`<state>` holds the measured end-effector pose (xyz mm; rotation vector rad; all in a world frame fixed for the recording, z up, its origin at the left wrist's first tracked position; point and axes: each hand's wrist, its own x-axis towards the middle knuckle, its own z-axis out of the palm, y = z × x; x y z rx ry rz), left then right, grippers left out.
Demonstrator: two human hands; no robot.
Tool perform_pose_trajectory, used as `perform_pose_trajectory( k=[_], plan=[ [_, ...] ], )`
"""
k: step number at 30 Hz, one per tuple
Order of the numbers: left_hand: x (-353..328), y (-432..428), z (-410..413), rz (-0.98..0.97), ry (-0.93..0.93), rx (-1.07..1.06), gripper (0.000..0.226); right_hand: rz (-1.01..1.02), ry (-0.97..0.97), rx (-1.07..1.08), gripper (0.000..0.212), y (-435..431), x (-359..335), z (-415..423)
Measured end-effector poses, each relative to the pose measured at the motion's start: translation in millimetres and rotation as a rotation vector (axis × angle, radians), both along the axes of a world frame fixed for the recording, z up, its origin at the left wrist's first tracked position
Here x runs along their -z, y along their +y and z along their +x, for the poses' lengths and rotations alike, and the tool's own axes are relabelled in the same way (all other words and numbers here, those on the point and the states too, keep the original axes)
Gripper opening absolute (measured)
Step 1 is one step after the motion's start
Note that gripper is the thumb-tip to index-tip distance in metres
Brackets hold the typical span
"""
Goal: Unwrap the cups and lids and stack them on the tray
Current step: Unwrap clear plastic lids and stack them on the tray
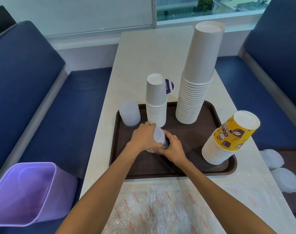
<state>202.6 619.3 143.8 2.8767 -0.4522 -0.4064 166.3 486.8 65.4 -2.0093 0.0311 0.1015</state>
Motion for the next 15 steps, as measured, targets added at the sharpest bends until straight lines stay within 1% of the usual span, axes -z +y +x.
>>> perform_pose_trajectory(
  k=[7,11,15],
  plan=[
    [2.9,1.8,-5.3,-0.081,-0.029,-0.049,0.071,-0.003,0.011,-0.018,0.087,-0.6,-2.8,-0.2],
    [3.5,3.6,-6.4,-0.131,-0.023,-0.075,0.068,-0.021,0.013,-0.032,0.088,-1.9,-4.4,0.2],
    [-0.3,3.9,-9.6,-0.157,-0.064,-0.08,0.074,-0.014,0.023,-0.035,0.089,-1.8,-8.4,0.0]
  ],
)
